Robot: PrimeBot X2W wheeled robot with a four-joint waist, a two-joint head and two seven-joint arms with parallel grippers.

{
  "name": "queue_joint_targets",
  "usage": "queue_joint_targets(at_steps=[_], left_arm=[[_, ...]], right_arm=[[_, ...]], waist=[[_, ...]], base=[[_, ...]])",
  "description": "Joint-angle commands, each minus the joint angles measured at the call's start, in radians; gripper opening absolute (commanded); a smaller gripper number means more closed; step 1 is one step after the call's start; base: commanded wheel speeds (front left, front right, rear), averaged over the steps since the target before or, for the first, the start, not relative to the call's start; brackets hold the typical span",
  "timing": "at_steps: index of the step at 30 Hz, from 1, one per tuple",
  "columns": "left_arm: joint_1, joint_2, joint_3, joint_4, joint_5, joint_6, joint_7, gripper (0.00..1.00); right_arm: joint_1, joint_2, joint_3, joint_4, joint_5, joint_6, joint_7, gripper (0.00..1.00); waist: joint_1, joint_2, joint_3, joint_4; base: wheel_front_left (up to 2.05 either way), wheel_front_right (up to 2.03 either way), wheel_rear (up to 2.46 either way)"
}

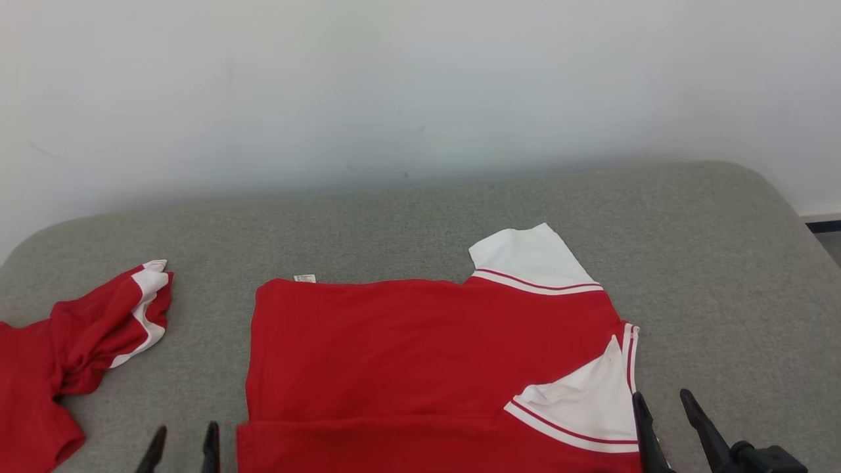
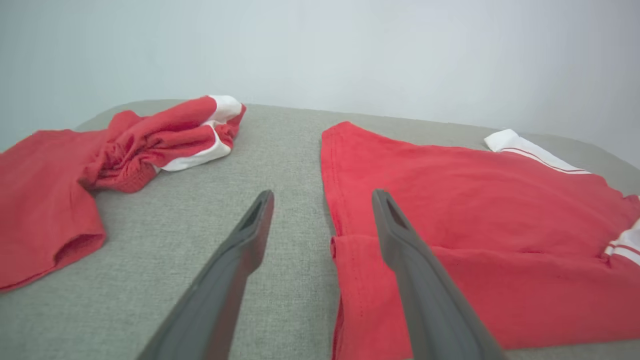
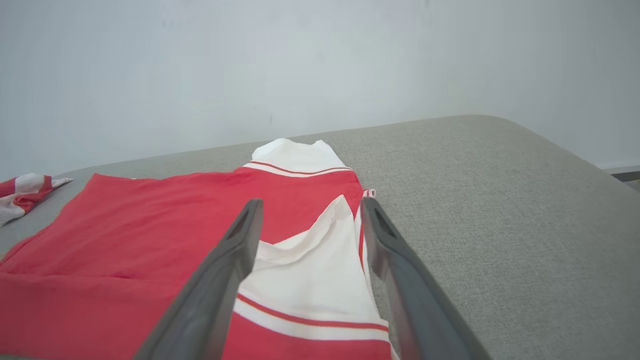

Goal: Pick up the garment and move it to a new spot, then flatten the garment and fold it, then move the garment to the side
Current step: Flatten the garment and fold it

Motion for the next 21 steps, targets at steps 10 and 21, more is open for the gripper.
queue_joint_targets(at_steps=[10, 21], left_arm=[[0.057, -0.041, 0.134, -0.121, 0.184, 0.016, -0.003, 1.0], [0.08, -0.066, 0.177, -0.097, 0.269, -0.016, -0.003, 1.0]], right_arm=[[0.011, 0.045, -0.007, 0.009, -0.055, 0.001, -0.112, 1.0], [0.022, 0.072, 0.036, -0.016, -0.12, 0.001, -0.118, 1.0]], waist=[[0.0, 0.0001, -0.014, 0.019], [0.0, 0.0001, 0.001, 0.011]], base=[[0.0, 0.0, 0.0], [0.0, 0.0, 0.0]])
